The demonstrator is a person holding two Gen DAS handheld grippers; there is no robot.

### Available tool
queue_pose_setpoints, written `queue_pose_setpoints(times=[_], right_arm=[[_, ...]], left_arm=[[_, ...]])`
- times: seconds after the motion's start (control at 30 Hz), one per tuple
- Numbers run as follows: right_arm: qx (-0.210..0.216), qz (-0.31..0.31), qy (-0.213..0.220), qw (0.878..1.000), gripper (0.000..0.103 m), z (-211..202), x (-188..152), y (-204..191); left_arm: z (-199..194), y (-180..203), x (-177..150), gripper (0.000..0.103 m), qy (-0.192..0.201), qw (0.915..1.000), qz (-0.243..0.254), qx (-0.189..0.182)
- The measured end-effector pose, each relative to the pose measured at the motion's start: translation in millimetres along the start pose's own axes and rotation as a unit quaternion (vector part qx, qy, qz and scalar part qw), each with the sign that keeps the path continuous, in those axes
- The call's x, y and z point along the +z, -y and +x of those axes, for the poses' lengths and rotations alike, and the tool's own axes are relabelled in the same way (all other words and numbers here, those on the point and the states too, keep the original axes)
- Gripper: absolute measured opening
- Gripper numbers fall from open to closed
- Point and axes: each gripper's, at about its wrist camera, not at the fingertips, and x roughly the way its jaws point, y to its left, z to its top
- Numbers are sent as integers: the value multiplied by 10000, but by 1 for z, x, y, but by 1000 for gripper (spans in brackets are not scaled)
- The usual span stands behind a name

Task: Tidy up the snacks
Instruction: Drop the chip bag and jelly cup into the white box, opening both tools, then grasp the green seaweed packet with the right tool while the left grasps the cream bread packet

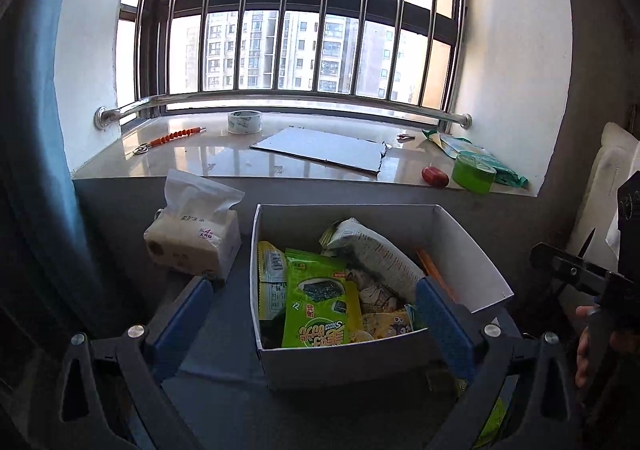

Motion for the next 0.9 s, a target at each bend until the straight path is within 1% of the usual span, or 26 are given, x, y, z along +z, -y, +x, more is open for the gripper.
queue_pose_setpoints(times=[0.1, 0.27, 0.4, 0.47, 0.57, 0.63, 0.7, 0.83, 0.9], right_arm=[[16, -30, -10, 10000, 103, -10, -15, -1], [-91, -21, -95, 9999, 103, -28, -41, 2], [-414, 123, -188, 9989, 103, -46, -67, 14], [-525, 257, -319, 9978, 103, -54, -81, 21], [-762, 462, -544, 9945, 103, -63, -104, 34], [-862, 597, -721, 9919, 103, -64, -117, 41], [-964, 668, -850, 9895, 103, -64, -128, 45], [-1002, 772, -1054, 9864, 103, -59, -139, 44], [-1017, 705, -1127, 9859, 103, -55, -140, 40]], left_arm=[[-14, 0, -21, 103, -98, 10000, -6, 16], [-36, -3, -58, 103, -268, 9993, -244, -134], [-50, -1, -86, 103, -450, 9981, -179, -380], [-53, 1, -96, 103, -614, 9961, -83, -628], [-59, 8, -105, 103, -657, 9955, 176, -658], [-61, 10, -107, 103, -675, 9945, 162, -780], [-62, 12, -108, 103, -675, 9946, 118, -784], [-65, 17, -110, 103, -678, 9941, 185, -823], [-69, 21, -113, 103, -684, 9932, 258, -907]])
